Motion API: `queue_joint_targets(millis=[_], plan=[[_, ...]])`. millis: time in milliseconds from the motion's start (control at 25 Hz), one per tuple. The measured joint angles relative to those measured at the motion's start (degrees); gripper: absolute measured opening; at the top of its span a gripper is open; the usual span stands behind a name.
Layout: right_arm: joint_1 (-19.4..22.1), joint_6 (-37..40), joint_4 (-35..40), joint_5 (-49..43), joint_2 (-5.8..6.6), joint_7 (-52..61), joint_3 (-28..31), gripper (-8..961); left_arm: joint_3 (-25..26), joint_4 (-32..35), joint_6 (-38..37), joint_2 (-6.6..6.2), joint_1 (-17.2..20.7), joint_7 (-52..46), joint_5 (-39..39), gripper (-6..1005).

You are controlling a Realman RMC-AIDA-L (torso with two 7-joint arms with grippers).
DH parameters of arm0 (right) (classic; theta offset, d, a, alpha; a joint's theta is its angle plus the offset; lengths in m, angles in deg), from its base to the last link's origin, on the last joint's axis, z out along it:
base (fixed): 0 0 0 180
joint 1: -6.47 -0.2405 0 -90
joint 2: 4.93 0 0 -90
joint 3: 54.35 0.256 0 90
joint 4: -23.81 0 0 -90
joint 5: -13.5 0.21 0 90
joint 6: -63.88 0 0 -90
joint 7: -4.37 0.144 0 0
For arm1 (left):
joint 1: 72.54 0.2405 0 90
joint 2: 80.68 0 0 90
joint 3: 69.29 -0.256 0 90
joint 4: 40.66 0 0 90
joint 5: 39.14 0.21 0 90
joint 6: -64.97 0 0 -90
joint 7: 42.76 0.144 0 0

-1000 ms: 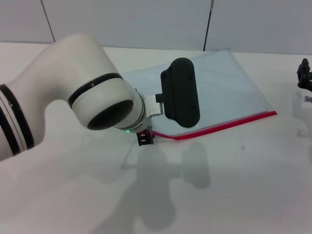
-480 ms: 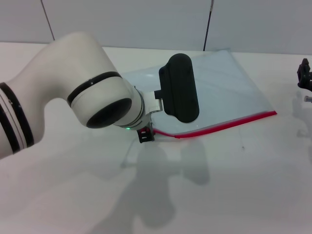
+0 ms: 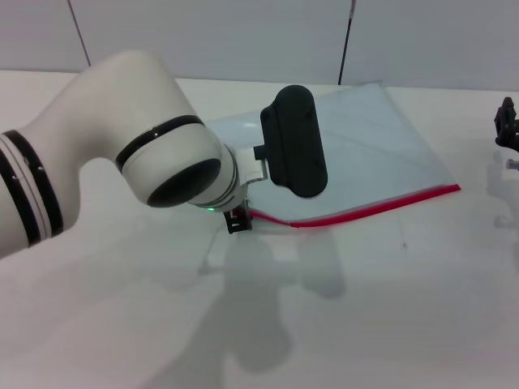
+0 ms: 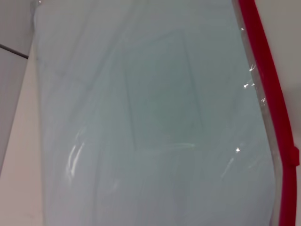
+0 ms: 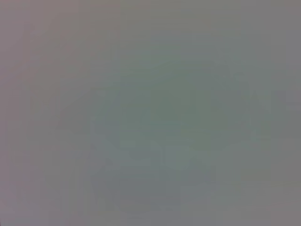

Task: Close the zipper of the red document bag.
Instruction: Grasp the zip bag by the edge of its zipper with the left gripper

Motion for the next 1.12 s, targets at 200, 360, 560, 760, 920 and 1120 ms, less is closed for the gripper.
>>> queue_joint_targets(millis=[200,360,560,760,920,1120], plan=[[0.0,0.0,0.0,0.0,0.0,0.0,0.1,468,-0.2,0.2,0.0,-0.04,-0.3,-0.1,0.0,471],[-0.1,0.0,0.0,0.0,0.0,0.0,0.1,468,-0.3,0.2,-0.5,0.01,-0.3,-0.2,0.0,409],[-0.1,0.0,0.0,0.0,0.0,0.0,0.1,468,-0.4,0.0,-1.4,0.12,-0.3,-0.1,0.0,273],[-0.1,0.0,0.2,0.0,0.0,0.0,0.1,468,-0.9,0.1,-2.5,0.24,-0.1,-0.2,0.0,200],[-0.2,0.0,0.4,0.0,-0.01,0.0,0.1,468,-1.9,0.2,-3.1,0.29,0.0,-0.6,0.0,170],[0.0,0.0,0.7,0.0,-0.16,0.0,0.1,467,-2.0,0.2,-4.0,0.1,0.2,-3.0,0.0,132]])
